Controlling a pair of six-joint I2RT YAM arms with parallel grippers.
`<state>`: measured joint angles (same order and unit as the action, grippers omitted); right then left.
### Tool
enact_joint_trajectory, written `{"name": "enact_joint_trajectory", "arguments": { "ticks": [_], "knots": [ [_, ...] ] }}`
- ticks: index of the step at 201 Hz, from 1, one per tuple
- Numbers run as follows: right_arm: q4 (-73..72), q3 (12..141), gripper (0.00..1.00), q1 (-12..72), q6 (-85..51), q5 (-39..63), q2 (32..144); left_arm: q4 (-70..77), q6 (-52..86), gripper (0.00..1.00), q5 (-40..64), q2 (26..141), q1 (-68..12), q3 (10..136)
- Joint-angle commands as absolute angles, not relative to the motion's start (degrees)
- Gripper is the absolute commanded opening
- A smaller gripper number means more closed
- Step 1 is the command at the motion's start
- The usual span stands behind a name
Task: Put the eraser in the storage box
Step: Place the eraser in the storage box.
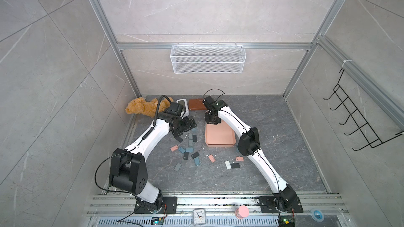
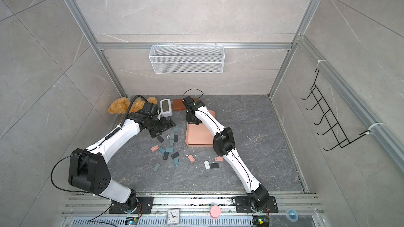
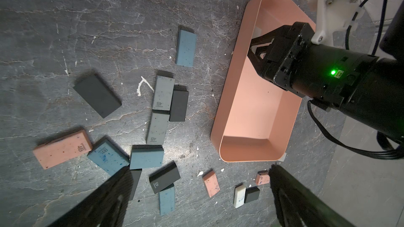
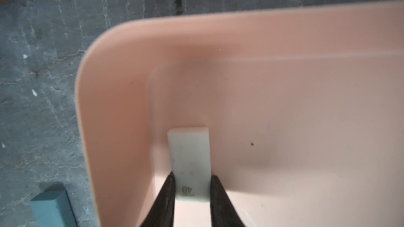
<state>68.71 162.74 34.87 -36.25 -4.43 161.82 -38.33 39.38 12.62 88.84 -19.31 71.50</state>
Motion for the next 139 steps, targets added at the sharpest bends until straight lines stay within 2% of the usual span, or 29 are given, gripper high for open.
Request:
{"name": "enact_joint_trajectory", "arguments": {
  "ticks": [1,67,139],
  "knots": [
    [68.23,163.39,0.26,34.89,-36.81,-5.86,164.20,-39.63,37.40,1.00,13.04,87.36,-19.29,72.77],
    [67.02,163.58,0.30,34.89,-37.66,-3.96,164.58,-39.90,37.05,1.00,12.90,88.06,-19.42,73.48],
    [68.20,164.62,0.43,34.54,-37.63,-3.62,162.05,-39.56,38.27,1.00,12.55,88.51,-19.42,73.26]
  ]
}}
